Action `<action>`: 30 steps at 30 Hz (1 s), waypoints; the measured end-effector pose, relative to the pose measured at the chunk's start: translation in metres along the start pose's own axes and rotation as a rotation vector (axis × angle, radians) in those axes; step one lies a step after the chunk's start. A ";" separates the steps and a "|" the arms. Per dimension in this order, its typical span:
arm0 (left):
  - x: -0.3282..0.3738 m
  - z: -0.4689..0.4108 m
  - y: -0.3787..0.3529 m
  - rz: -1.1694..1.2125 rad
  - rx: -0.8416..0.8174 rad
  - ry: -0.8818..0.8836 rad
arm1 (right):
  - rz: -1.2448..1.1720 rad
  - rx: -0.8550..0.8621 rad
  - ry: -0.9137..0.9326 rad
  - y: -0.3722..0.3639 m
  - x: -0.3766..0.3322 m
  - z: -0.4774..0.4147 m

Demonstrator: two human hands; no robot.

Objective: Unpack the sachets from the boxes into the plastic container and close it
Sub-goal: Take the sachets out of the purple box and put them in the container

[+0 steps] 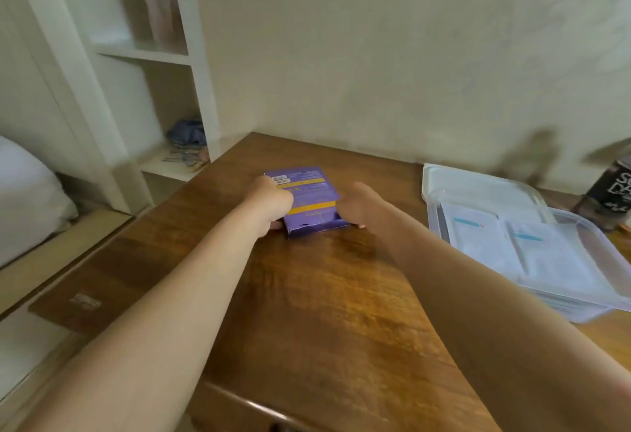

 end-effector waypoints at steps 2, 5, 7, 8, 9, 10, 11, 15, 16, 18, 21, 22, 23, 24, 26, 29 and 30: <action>0.001 0.000 -0.002 0.042 0.007 0.010 | -0.099 0.005 -0.018 -0.005 0.001 -0.002; -0.001 -0.001 0.001 0.105 0.030 0.057 | -0.198 0.029 -0.097 -0.008 0.004 -0.003; -0.003 0.002 0.002 0.208 -0.012 0.118 | -0.319 0.020 -0.108 -0.007 0.006 -0.003; -0.003 0.005 0.004 0.271 -0.039 0.155 | -0.392 0.014 -0.115 -0.004 0.007 0.002; -0.002 0.007 0.004 0.334 -0.073 0.191 | -0.452 0.019 -0.104 0.000 0.007 0.003; -0.001 0.011 0.003 0.409 -0.114 0.217 | -0.522 0.029 -0.115 0.004 0.007 0.005; 0.002 0.017 0.000 0.498 -0.155 0.231 | -0.576 0.047 -0.120 0.010 0.007 0.005; 0.031 0.042 -0.024 0.746 -0.304 0.182 | -0.630 0.191 -0.039 0.046 0.010 0.022; 0.042 0.049 -0.031 0.782 -0.342 0.150 | -0.653 0.222 -0.008 0.059 0.014 0.026; 0.064 0.064 -0.046 0.848 -0.434 0.075 | -0.647 0.306 0.022 0.086 0.028 0.033; 0.098 0.086 -0.070 0.917 -0.561 -0.033 | -0.685 0.378 0.052 0.125 0.053 0.042; 0.107 0.091 -0.080 0.925 -0.581 -0.054 | -0.729 0.379 0.061 0.136 0.061 0.047; 0.115 0.096 -0.090 0.936 -0.596 -0.065 | -0.759 0.389 0.073 0.147 0.068 0.053; 0.122 0.100 -0.102 0.940 -0.609 -0.071 | -0.758 0.406 0.074 0.158 0.079 0.056; 0.135 0.110 -0.124 0.949 -0.639 -0.086 | -0.705 0.470 0.071 0.176 0.099 0.063; 0.150 0.118 -0.153 0.938 -0.653 -0.162 | -0.807 0.458 0.098 0.190 0.122 0.069; 0.154 0.120 -0.162 0.921 -0.649 -0.191 | -0.857 0.427 0.112 0.191 0.129 0.069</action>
Point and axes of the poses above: each hand's wrist, its own z-axis away from the middle knuckle, its own y-axis out of the back of the hand, x = y × z, the point moved 3 cm from there along -z, towards the middle knuckle, and after that the axes turned 8 degrees about -z, right-handed, at the moved point
